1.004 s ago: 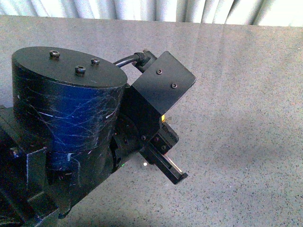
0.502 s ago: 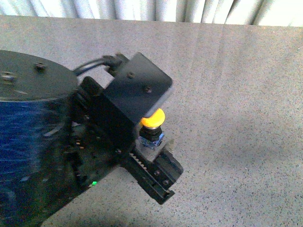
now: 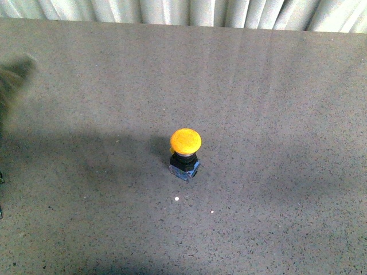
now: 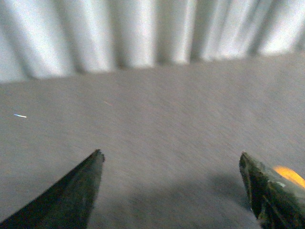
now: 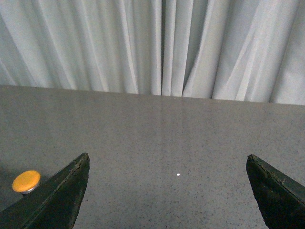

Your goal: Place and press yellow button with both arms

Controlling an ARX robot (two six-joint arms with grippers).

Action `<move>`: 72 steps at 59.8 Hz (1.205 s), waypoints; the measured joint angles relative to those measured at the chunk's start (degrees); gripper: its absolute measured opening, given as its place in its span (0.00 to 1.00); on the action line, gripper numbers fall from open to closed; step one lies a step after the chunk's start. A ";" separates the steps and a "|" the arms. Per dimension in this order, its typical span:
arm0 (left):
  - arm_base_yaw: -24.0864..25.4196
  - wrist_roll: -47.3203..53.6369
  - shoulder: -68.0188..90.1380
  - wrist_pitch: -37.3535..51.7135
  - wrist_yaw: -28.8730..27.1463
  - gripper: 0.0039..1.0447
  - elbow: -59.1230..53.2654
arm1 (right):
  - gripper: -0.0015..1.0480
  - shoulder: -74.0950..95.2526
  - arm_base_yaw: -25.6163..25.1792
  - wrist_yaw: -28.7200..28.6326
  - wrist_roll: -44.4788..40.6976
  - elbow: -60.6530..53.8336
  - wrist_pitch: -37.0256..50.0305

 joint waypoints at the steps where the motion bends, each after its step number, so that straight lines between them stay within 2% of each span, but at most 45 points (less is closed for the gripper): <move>1: 0.55 -0.11 -0.81 0.70 -1.40 0.76 -0.44 | 0.91 0.00 0.00 0.07 0.00 0.00 0.00; 3: 3.61 -0.44 -4.68 0.96 -5.05 0.69 -1.95 | 0.91 0.00 0.00 0.17 0.00 0.00 0.00; 4: 4.61 -0.59 -5.66 0.68 -4.98 0.68 -2.27 | 0.91 0.00 0.00 0.17 0.00 0.00 0.00; 7: 10.60 -0.90 -13.25 -3.67 -3.74 0.54 -4.55 | 0.91 0.00 0.00 0.26 0.00 0.00 0.00; 11: 11.69 -1.01 -19.43 -8.22 -2.51 0.37 -5.97 | 0.91 0.00 0.00 0.13 0.00 0.00 0.00; 18: 11.87 -1.01 -24.92 -12.81 -2.43 0.16 -6.47 | 0.91 0.33 -0.02 -0.09 0.28 0.20 -0.44; 20: 11.89 -1.03 -27.17 -14.67 -2.38 0.08 -6.78 | 0.91 5.03 0.42 -1.49 2.03 3.76 -9.51; 23: 11.89 -1.29 -29.29 -16.59 -2.34 0.01 -7.02 | 0.91 13.57 2.03 -0.59 3.28 8.44 -17.16; 28: 11.89 -1.18 -32.22 -19.10 -2.32 0.01 -7.04 | 0.91 24.28 5.09 1.01 2.99 12.70 -17.03; 37: 11.91 -1.18 -37.73 -24.28 -2.36 0.01 -7.06 | 0.91 42.36 11.41 3.69 1.31 20.44 -7.56; 46: 11.91 -1.18 -44.39 -30.56 -2.34 0.01 -7.08 | 0.91 66.71 20.81 4.68 2.71 31.63 0.13; 53: 11.91 -1.18 -47.21 -33.20 -2.36 0.01 -7.08 | 0.90 77.00 24.68 4.76 5.25 37.55 0.42; 66: 11.91 -1.18 -51.49 -37.46 -2.36 0.01 -7.08 | 0.59 89.20 29.38 5.33 8.39 46.10 -1.77; 72: 11.91 -1.18 -53.96 -39.89 -2.36 0.01 -7.08 | 0.37 93.02 29.97 6.08 10.40 48.63 -2.78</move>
